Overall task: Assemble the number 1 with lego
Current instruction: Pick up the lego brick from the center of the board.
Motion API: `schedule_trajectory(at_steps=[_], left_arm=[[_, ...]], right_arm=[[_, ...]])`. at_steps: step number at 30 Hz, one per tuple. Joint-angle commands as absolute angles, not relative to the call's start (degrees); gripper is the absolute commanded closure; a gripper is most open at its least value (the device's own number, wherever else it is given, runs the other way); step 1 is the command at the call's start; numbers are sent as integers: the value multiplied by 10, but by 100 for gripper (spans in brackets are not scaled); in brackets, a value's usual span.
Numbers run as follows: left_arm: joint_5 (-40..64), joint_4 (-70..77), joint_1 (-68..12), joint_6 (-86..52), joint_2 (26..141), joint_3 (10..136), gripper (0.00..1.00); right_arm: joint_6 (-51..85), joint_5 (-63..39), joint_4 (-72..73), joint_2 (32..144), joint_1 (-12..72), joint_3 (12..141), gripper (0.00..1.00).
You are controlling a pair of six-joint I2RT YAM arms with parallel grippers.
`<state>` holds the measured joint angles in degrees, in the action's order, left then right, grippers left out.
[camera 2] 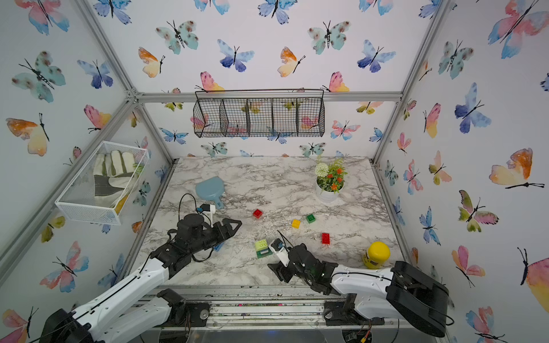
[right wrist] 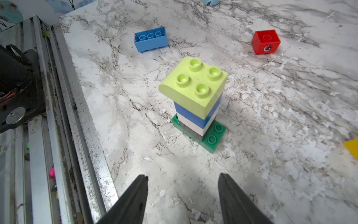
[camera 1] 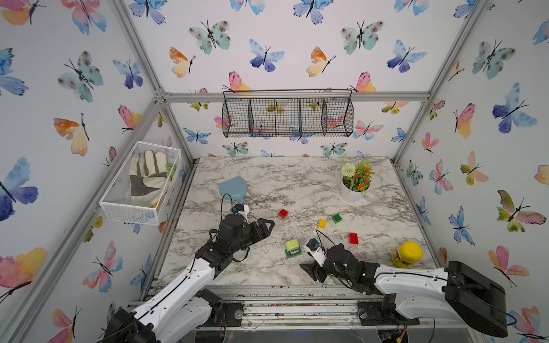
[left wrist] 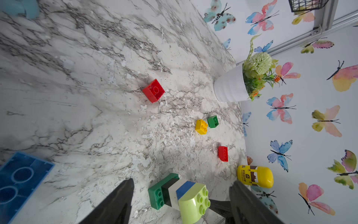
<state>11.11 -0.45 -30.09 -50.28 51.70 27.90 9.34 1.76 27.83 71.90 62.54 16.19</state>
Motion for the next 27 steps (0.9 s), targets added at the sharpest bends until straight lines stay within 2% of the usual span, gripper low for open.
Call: schedule_trajectory(at_steps=[1,12,27], left_arm=[[59,34,-298,-511,495,267,18],[50,34,-292,-501,496,265,19],[84,34,-268,-478,518,279,22]], right_arm=[[99,57,429,773,633,160,35],[130,146,586,912,672,182,34],[164,225,634,988,691,209,42]])
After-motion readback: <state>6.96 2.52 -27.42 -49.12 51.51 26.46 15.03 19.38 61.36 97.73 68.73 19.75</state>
